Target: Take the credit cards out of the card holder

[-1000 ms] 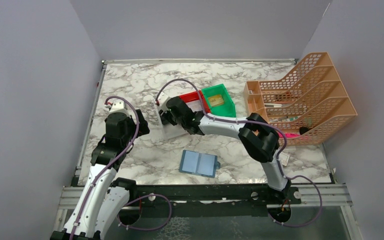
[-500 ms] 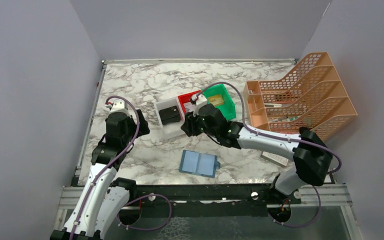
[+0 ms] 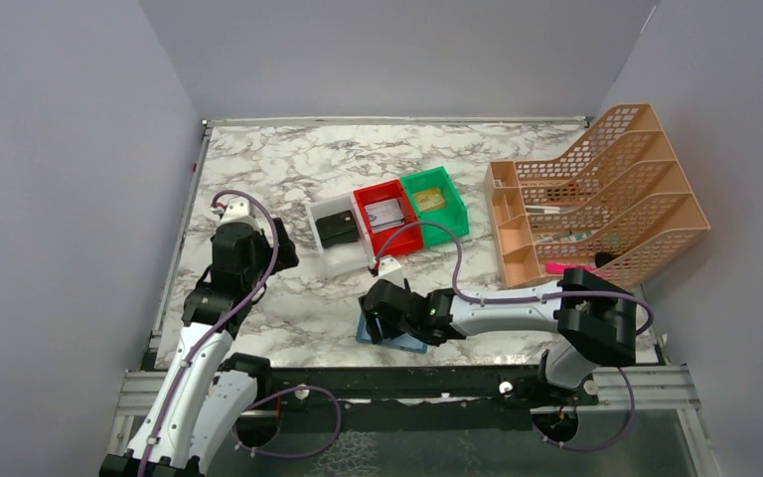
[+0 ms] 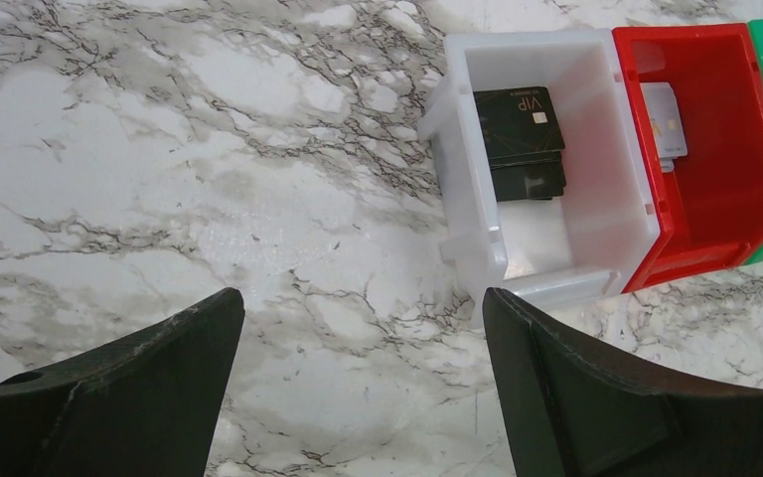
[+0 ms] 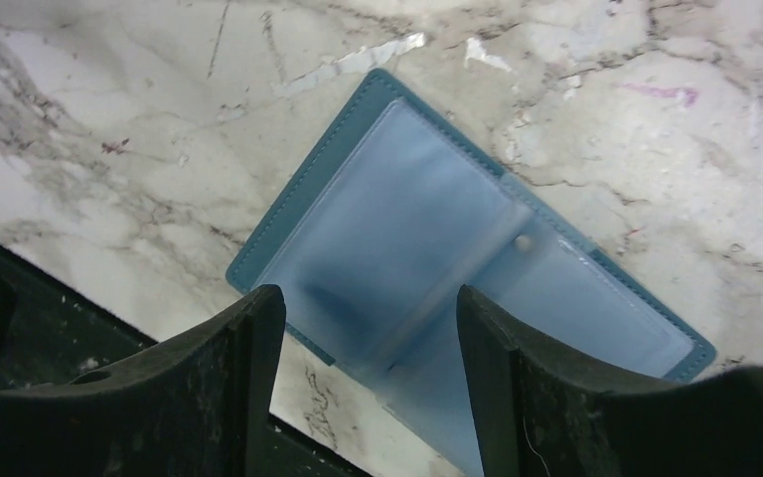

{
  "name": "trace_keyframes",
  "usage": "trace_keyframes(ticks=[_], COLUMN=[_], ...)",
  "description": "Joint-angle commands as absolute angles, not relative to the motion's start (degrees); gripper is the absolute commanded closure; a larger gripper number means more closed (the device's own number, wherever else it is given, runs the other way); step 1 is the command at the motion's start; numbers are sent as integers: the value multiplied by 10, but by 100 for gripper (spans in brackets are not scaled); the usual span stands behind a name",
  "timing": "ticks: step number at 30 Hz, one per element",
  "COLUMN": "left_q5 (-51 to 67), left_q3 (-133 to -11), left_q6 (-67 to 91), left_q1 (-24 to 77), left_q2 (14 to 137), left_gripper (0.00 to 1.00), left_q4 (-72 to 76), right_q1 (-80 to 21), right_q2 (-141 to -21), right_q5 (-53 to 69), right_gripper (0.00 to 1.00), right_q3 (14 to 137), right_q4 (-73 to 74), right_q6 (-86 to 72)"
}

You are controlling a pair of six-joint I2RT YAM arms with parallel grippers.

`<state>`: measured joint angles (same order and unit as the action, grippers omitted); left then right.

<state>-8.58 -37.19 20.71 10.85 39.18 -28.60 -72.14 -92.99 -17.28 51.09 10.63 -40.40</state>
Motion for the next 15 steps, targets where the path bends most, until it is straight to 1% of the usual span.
trace_keyframes(ticks=[1,4,6,10,15], left_q5=[-79,-81,-82,-83,-81], left_q3=[-367,-367,-367,-366,-366], left_q6=[202,202,202,202,202], left_q1=[106,105,105,105,105], left_q2=[394,394,394,395,396], left_gripper=[7,7,7,7,7], left_q4=[-272,-272,-272,-272,-272], right_q1=[-724,-724,-724,-725,-725], right_q2=[-944,-965,-975,-983,-1026], right_q5=[-258,-251,-235,-215,-244], right_gripper=[31,30,27,25,24], right_q3=[541,551,554,553,582], right_q4=[157,162,154,129,188], right_q6=[-441,-444,-447,-461,-500])
